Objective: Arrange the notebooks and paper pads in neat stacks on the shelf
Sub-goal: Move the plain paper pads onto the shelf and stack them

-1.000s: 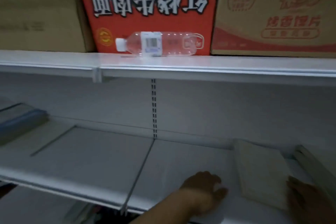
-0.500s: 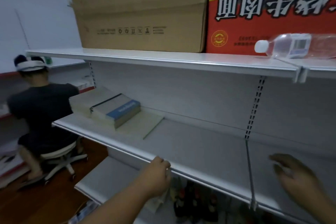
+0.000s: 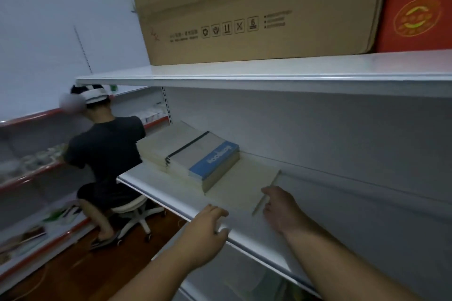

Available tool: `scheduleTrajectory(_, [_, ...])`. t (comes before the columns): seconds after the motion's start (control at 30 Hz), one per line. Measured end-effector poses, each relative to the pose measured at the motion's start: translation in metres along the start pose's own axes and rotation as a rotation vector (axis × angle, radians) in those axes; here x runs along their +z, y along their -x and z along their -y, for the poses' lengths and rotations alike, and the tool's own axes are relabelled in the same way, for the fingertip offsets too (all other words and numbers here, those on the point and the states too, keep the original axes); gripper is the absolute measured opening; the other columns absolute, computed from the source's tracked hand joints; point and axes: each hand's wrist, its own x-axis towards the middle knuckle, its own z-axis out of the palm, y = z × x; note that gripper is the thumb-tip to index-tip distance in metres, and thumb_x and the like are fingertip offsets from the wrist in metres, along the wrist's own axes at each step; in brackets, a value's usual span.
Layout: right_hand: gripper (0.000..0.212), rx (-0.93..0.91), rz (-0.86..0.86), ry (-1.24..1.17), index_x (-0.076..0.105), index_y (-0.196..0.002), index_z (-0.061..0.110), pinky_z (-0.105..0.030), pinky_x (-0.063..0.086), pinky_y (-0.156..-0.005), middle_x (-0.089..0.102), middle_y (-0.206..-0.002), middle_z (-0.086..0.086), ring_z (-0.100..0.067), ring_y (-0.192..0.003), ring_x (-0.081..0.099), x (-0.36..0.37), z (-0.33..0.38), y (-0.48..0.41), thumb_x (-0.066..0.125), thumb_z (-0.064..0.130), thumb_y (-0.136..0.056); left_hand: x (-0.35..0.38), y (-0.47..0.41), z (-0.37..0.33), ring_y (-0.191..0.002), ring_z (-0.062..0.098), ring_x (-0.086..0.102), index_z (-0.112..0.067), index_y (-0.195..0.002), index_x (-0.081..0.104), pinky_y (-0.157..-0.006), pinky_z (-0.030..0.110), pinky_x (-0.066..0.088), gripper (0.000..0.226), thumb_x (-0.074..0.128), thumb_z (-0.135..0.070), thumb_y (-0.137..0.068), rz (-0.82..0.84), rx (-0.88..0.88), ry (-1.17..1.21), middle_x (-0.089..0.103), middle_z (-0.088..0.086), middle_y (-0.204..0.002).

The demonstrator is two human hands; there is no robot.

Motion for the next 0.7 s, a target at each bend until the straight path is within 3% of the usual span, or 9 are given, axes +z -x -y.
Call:
scheduleTrajectory(0.07, [0.021, 0.057, -0.054, -0.046, 0.062, -0.092, -0.001, -0.029, 0.044, -0.063, 0.055, -0.078, -0.016, -0.032, -0.072, 0.058, 0.018, -0.003, -0.019, 0.064, 0.014, -0.078, -0.009, -0.01, 0.01, -0.108, 0.008, 0.051, -0.03, -0.133, 0.044, -0.091, 0.017, 0.038, 0.04, 0.047, -0.034, -0.094, 0.022, -0.039, 0.054, 0.043, -0.014, -0.132])
scheduleTrajectory(0.13, [0.025, 0.023, -0.111, 0.0, 0.06, -0.082, -0.004, -0.025, 0.039, -0.052, 0.052, -0.07, -0.016, -0.027, -0.059, 0.051, 0.027, -0.003, -0.03, 0.066, 0.019, -0.076, -0.014, -0.019, 0.021, -0.106, 0.005, 0.051, -0.032, -0.133, 0.045, -0.091, 0.016, 0.038, 0.038, 0.047, -0.033, -0.094, 0.034, -0.081, 0.117, 0.045, -0.015, -0.129])
scheduleTrajectory(0.27, [0.029, 0.098, 0.008, 0.042, 0.058, -0.089, -0.002, -0.021, 0.043, -0.041, 0.053, -0.068, -0.013, -0.021, -0.047, 0.052, 0.042, -0.001, -0.035, 0.066, 0.026, -0.084, -0.014, -0.036, 0.043, -0.1, 0.008, 0.061, -0.026, -0.115, 0.059, -0.095, 0.026, 0.047, 0.024, 0.053, -0.022, -0.092, 0.043, -0.2, 0.389, 0.065, -0.006, -0.113])
scheduleTrajectory(0.33, [0.028, 0.083, 0.024, 0.152, 0.055, -0.109, -0.001, -0.022, 0.044, -0.041, 0.06, -0.075, -0.016, -0.02, -0.046, 0.058, 0.045, 0.0, -0.036, 0.06, 0.016, -0.087, -0.016, -0.043, 0.051, -0.083, 0.016, 0.067, -0.014, -0.11, 0.062, -0.08, 0.032, 0.054, 0.021, 0.053, -0.017, -0.091, 0.019, -0.283, 0.563, 0.071, 0.002, -0.092])
scheduleTrajectory(0.4, [0.028, 0.006, 0.019, 0.19, 0.053, -0.116, 0.001, -0.022, 0.045, -0.043, 0.063, -0.083, -0.018, -0.02, -0.047, 0.059, 0.038, 0.003, -0.031, 0.053, 0.005, -0.088, -0.023, -0.049, 0.053, -0.067, 0.022, 0.067, -0.006, -0.107, 0.063, -0.06, 0.027, 0.052, 0.023, 0.053, -0.021, -0.093, 0.077, -0.421, 0.769, 0.071, 0.011, -0.08])
scheduleTrajectory(0.47, [0.028, -0.065, 0.04, 0.101, 0.055, -0.116, 0.005, -0.022, 0.047, -0.046, 0.063, -0.088, -0.013, -0.02, -0.057, 0.059, 0.019, 0.008, -0.012, 0.051, 0.001, -0.088, -0.026, -0.053, 0.054, -0.063, 0.024, 0.069, -0.004, -0.107, 0.062, -0.053, 0.024, 0.053, 0.035, 0.048, -0.034, -0.095, 0.189, -0.524, 0.965, 0.071, 0.016, -0.079])
scheduleTrajectory(0.53, [0.028, -0.116, 0.105, -0.009, 0.059, -0.113, 0.006, -0.021, 0.043, -0.045, 0.063, -0.079, -0.009, -0.018, -0.058, 0.055, -0.005, 0.008, 0.015, 0.049, -0.002, -0.088, -0.024, -0.059, 0.052, -0.064, 0.027, 0.071, -0.001, -0.111, 0.062, -0.051, 0.027, 0.057, 0.049, 0.042, -0.043, -0.095, 0.306, -0.527, 1.214, 0.072, 0.02, -0.085])
scheduleTrajectory(0.63, [0.028, -0.158, 0.176, 0.04, 0.062, -0.107, 0.012, -0.02, 0.036, -0.039, 0.064, -0.071, -0.008, -0.017, -0.048, 0.051, -0.036, 0.005, 0.063, 0.048, -0.002, -0.088, -0.013, -0.063, 0.024, -0.077, 0.033, 0.072, -0.002, -0.105, 0.071, -0.061, 0.038, 0.06, 0.05, 0.047, -0.041, -0.087, 0.478, -0.41, 1.539, 0.071, 0.023, -0.1])
scheduleTrajectory(0.7, [0.026, -0.17, 0.177, 0.087, 0.061, -0.108, 0.012, -0.019, 0.034, -0.035, 0.065, -0.067, -0.01, -0.018, -0.042, 0.049, -0.053, 0.003, 0.09, 0.048, 0.0, -0.089, -0.003, -0.064, 0.0, -0.088, 0.034, 0.071, -0.003, -0.103, 0.074, -0.071, 0.04, 0.06, 0.044, 0.047, -0.035, -0.089, 0.571, -0.311, 1.599, 0.07, 0.021, -0.107])
